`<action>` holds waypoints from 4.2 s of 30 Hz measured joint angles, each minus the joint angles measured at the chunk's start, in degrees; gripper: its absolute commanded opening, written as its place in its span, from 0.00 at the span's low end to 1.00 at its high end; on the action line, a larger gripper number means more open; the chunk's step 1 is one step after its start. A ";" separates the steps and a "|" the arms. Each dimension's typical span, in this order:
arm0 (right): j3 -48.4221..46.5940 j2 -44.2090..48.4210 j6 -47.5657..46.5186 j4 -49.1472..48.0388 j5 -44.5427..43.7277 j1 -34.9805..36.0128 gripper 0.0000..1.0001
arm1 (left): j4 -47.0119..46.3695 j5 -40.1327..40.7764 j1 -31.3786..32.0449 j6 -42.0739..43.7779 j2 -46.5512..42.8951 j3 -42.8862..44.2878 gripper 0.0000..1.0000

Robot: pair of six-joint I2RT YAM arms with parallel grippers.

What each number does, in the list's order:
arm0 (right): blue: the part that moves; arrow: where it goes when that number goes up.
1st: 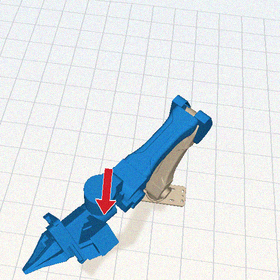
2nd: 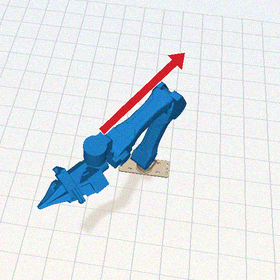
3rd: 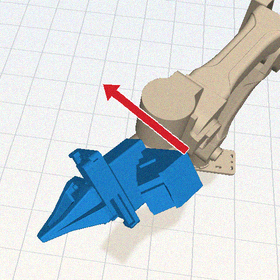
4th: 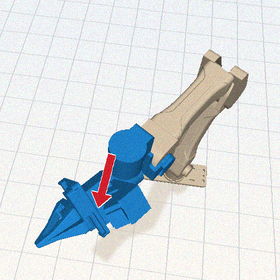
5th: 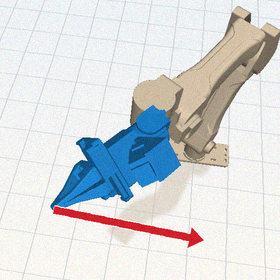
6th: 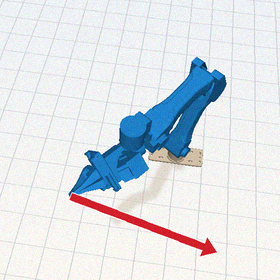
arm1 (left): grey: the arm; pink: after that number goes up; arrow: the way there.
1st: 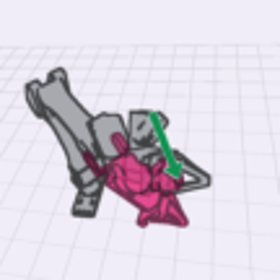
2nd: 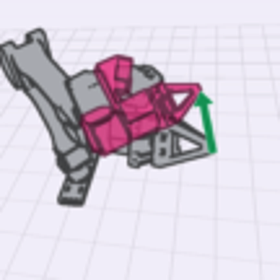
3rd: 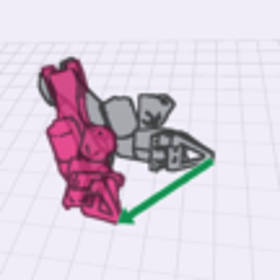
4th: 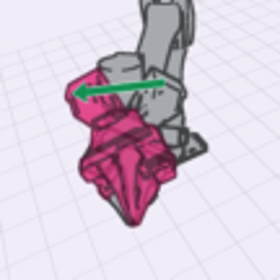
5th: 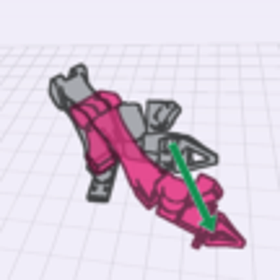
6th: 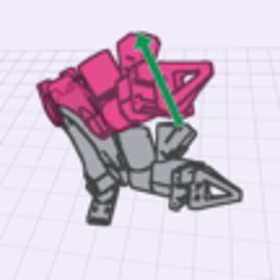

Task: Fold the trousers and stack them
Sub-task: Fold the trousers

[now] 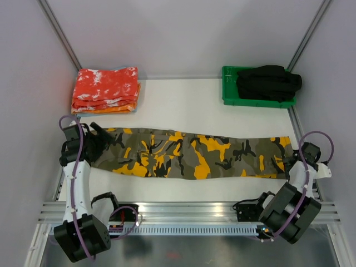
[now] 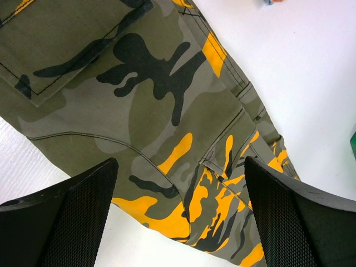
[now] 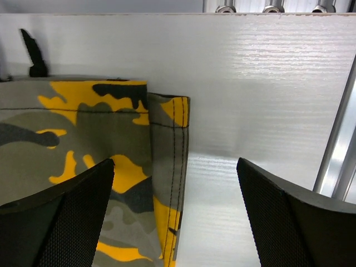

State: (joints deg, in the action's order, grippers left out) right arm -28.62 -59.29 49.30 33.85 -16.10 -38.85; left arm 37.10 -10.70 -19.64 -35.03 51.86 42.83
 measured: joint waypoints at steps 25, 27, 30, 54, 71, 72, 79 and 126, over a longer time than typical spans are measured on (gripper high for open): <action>-0.02 -10.03 -9.29 -14.45 2.86 -1.33 0.00 | -0.39 0.11 0.00 -0.02 0.74 -0.11 0.99; 0.68 -8.66 -10.05 -14.62 3.82 -1.51 0.00 | -0.37 0.07 0.00 0.00 0.74 -0.11 0.99; 0.81 -5.73 -11.91 -14.36 6.99 -1.51 0.00 | -0.35 -0.07 0.00 0.31 0.74 -0.02 0.98; -11.52 8.46 -32.83 -19.47 28.50 51.08 0.02 | -3.30 -8.96 1.33 4.90 6.34 8.15 0.98; -5.35 3.23 -24.98 -27.65 20.87 75.93 0.00 | -4.66 -9.38 1.38 4.90 8.55 8.15 0.98; -5.38 2.91 -24.11 -29.11 20.04 76.67 0.00 | -4.66 -9.38 1.38 4.90 8.55 8.15 0.98; -10.36 -4.37 -19.54 -34.42 13.57 78.44 0.00 | -4.66 -9.42 1.38 4.87 8.55 8.15 0.98; -31.71 -38.01 -14.93 -12.46 5.01 88.65 0.89 | 0.02 -2.71 26.86 5.27 2.34 7.43 0.99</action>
State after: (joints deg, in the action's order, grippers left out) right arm -60.34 -97.30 34.37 21.39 -11.09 49.80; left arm 37.12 -13.41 7.22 -29.76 54.19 50.26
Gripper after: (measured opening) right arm 0.900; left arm 0.984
